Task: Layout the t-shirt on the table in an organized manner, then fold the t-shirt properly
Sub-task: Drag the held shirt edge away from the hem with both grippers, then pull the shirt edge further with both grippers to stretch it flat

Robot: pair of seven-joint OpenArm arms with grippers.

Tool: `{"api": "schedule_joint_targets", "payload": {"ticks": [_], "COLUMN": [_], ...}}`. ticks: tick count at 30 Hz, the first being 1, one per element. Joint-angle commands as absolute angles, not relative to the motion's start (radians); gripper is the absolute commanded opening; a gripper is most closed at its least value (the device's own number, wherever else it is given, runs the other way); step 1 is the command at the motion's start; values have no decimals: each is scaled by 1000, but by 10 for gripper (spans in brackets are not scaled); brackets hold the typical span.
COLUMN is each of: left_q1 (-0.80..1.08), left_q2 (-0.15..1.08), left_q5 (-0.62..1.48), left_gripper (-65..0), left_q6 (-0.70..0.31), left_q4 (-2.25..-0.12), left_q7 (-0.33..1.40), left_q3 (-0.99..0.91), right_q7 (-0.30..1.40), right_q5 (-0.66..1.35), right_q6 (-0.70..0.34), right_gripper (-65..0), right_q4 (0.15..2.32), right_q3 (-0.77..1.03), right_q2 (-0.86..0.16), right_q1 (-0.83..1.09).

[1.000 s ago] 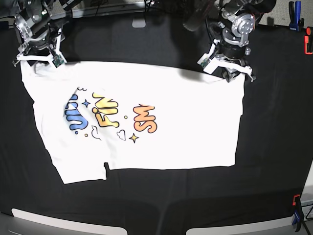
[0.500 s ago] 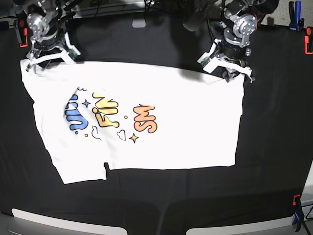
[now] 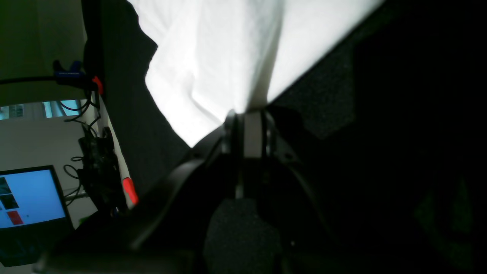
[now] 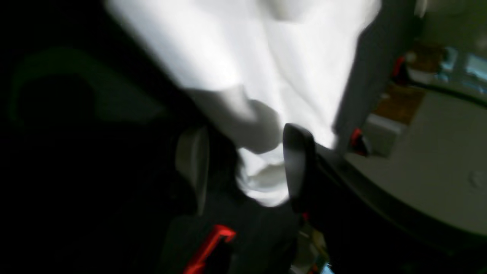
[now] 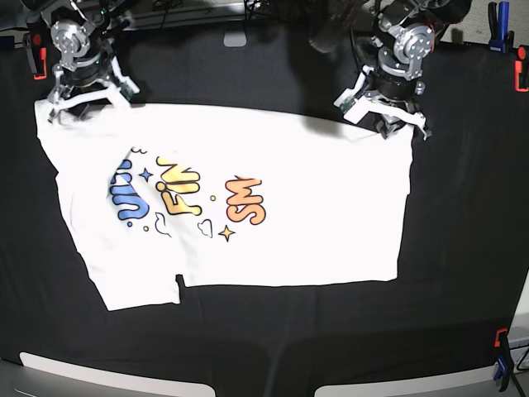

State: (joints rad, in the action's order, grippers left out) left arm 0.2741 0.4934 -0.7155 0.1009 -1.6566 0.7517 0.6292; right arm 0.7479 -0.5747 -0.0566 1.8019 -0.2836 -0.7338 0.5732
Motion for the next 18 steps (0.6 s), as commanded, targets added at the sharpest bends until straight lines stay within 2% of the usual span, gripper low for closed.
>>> {"api": "schedule_joint_targets", "payload": {"ticks": [1,9,14,18], "left_q1": [280,280,280,280], "left_q2": [505,505,505,505], "left_q5": [-729,-729,-733,-733], "left_gripper": [-650,-650,-650,-650], "left_q6": [90,91,90,90], "left_q4": [-1657,-1657,-1657,-1657], "left_q7": [770,770,771,779], "left_q3": [630,630,630,630], "right_q7": [747,713,698,700], "right_q5": [-575,-541,-525,-519], "right_q6": [-68,-68,-68,-74], "right_gripper": [-345,-347,-464,-467], "right_q4": [1815,1814,1814,1814], "right_q3": [-276,-276,-292,-334], "right_q2": [-755,-833,-834,-834], "right_q1": [571,512,510,510]}}
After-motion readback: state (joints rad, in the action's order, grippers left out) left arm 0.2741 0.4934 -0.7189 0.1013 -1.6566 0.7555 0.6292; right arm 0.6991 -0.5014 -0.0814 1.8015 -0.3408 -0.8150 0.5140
